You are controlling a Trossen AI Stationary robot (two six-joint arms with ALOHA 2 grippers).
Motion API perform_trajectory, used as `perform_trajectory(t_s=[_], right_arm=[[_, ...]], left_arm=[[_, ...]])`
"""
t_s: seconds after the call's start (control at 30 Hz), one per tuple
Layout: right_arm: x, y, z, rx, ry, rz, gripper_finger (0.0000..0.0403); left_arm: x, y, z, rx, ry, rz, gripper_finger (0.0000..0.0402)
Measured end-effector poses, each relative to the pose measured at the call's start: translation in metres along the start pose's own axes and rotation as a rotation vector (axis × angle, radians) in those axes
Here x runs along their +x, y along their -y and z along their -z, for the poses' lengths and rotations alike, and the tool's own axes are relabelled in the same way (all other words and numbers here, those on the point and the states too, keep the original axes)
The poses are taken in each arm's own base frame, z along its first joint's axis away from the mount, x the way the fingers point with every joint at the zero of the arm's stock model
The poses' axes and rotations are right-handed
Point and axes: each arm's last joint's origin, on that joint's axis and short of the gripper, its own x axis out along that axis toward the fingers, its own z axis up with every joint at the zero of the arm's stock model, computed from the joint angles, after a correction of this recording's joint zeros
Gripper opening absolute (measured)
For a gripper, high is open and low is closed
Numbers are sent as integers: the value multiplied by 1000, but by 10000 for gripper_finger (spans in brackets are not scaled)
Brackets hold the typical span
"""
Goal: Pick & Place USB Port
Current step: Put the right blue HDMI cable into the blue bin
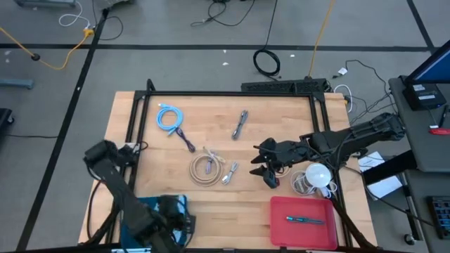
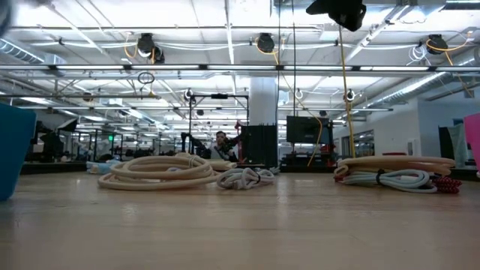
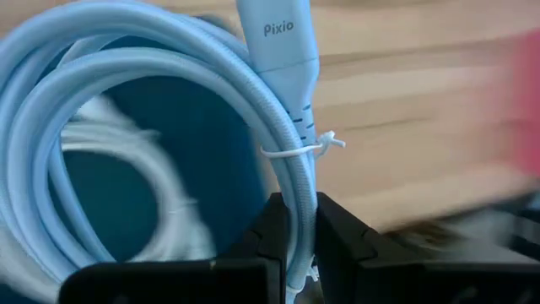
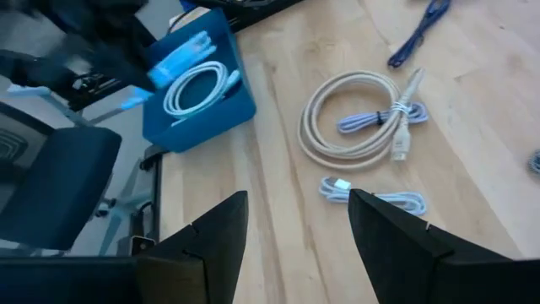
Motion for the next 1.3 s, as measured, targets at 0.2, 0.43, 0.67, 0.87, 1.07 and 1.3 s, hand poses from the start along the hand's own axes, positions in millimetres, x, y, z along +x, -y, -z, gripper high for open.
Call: perform_trajectory(t_s=[0.2,0.43,0.67,0.87,1.07,1.3], right_arm=[[-1,-5,2,6,0,-21,199],[-2,-13,6,-2,-6,-48,199],[-3,-18,9,-14,-11,-68,199],[-3,-18,10,-17,-12,-70,199],[-7,-19,9,-24,-5,-79,199],[-9,-19,9,-22,2,-84,199]], left_arm=[[24,-2,18,15,-8,-72,32],[42,1,21,15,-3,-115,32],[56,-6,18,19,-18,-196,32],[74,-15,15,27,-47,-266,32],[90,-14,13,22,-72,-193,32],[89,-14,2,43,-39,-241,55]])
